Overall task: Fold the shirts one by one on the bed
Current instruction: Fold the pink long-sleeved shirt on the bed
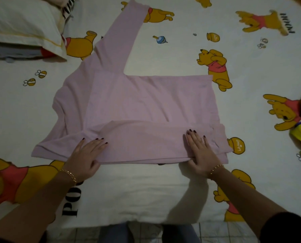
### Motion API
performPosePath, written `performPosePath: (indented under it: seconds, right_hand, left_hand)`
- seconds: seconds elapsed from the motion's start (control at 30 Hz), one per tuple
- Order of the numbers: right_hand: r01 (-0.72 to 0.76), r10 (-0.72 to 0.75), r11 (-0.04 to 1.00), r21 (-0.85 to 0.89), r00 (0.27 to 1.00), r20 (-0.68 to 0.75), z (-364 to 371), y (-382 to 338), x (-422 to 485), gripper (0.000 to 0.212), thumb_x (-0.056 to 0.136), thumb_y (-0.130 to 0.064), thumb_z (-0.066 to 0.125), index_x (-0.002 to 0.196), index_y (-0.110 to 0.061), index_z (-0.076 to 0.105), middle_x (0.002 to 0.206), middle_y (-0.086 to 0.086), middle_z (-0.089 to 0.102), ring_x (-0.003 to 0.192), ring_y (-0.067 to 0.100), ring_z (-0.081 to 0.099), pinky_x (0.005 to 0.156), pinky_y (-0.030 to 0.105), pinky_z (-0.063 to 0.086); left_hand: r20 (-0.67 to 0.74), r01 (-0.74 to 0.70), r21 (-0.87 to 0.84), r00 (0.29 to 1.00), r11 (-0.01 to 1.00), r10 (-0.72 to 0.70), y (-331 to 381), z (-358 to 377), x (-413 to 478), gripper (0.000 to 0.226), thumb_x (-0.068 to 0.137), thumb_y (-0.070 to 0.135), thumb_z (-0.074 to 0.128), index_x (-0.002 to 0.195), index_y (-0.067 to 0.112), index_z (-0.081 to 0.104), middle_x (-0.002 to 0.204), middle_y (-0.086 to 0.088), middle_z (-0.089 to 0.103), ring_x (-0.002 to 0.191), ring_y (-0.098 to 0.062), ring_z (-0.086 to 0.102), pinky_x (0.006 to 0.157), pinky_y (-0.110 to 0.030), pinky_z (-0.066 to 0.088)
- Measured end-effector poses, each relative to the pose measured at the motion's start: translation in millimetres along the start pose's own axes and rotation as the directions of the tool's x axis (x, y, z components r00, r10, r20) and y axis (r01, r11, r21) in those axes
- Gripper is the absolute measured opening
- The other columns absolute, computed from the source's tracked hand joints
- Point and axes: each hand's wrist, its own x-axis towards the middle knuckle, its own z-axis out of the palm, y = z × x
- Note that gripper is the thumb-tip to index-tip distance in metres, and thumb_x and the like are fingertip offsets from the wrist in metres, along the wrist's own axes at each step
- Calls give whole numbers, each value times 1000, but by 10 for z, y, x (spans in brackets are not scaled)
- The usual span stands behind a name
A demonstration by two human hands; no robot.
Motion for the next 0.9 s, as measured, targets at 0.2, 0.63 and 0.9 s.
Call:
performPosePath:
  seconds: [0.2, 0.63, 0.9]
  right_hand:
    - [94, -93, 995, 24, 995, -41, -289, -15, 447, 86, 74, -41, 25, 153, -11, 7, 160, 4, 1, 147, 14, -6, 118, 35, -11]
    - [-124, 130, 991, 45, 979, -156, -847, 359, 2246, 52, 99, -7, 33, 149, -7, 20, 158, 9, 17, 147, 22, 9, 119, 36, 4]
    - [-52, 37, 990, -130, 992, -117, -1061, 660, 2753, 53, 87, -8, 55, 137, -10, 38, 129, 12, 46, 122, 30, 41, 113, 39, 20]
  left_hand:
    - [-171, 11, -43, 985, 999, -18, -46, -361, 606, 39, 83, 26, 37, 102, 10, 66, 94, -5, 67, 84, -26, 63, 78, -37, 46]
    - [-15, 119, -39, 993, 992, -120, -350, -516, 2575, 51, 84, 18, 68, 130, 3, 51, 129, -16, 55, 118, -33, 53, 100, -43, 38]
    - [295, -7, 246, 953, 969, -68, -501, -438, 3258, 87, 75, 34, 76, 143, 6, 30, 146, -12, 34, 133, -29, 36, 115, -41, 21]
